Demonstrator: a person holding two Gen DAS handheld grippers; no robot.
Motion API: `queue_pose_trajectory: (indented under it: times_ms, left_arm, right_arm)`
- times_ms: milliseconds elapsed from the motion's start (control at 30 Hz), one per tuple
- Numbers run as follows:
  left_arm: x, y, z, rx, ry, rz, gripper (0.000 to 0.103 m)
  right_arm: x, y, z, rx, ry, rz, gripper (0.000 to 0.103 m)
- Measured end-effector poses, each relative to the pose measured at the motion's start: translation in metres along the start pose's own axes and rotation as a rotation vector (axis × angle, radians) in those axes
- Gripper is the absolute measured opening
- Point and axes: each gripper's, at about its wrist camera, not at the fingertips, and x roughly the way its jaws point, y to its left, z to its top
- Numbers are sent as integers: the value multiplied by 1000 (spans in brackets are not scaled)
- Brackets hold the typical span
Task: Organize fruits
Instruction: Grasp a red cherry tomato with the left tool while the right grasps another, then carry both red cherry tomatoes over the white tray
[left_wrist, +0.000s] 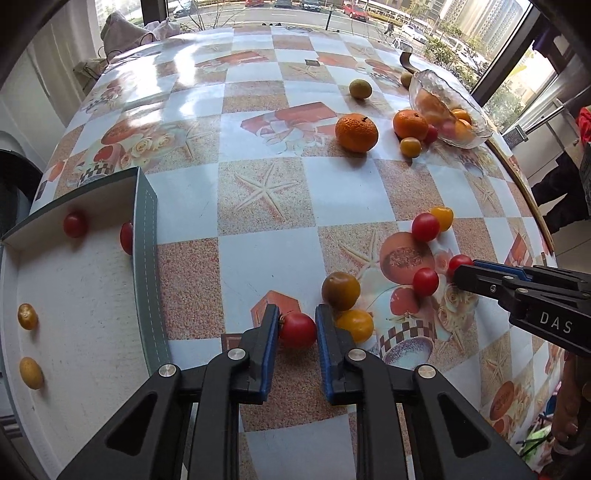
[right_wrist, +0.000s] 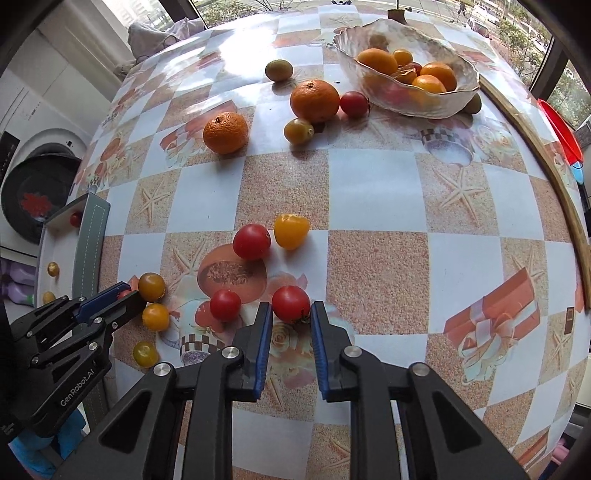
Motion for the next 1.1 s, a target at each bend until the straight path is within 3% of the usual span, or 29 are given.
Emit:
queue_pose_trajectory:
  times_ms: [367, 800, 967, 1033, 1100]
  left_arm:
    - [2, 7, -6, -29, 6, -12, 22]
    - [-39, 28, -7, -112, -74, -38, 21]
    - [-44, 38, -13, -129, -81, -24, 22]
    - [-44, 39, -14, -132, -83, -24, 22]
    - [-44, 40, -16, -136, -81, -27, 22]
  right_arm:
    - [-11, 7, 4, 14, -7, 29, 22]
    - [-22, 39, 14, -50, -19, 61, 22]
    - [-20, 26, 3, -31, -27, -26, 23]
    - [-13, 20, 0, -29, -6, -47, 27]
    - [-7, 16, -3, -32, 0, -71, 45]
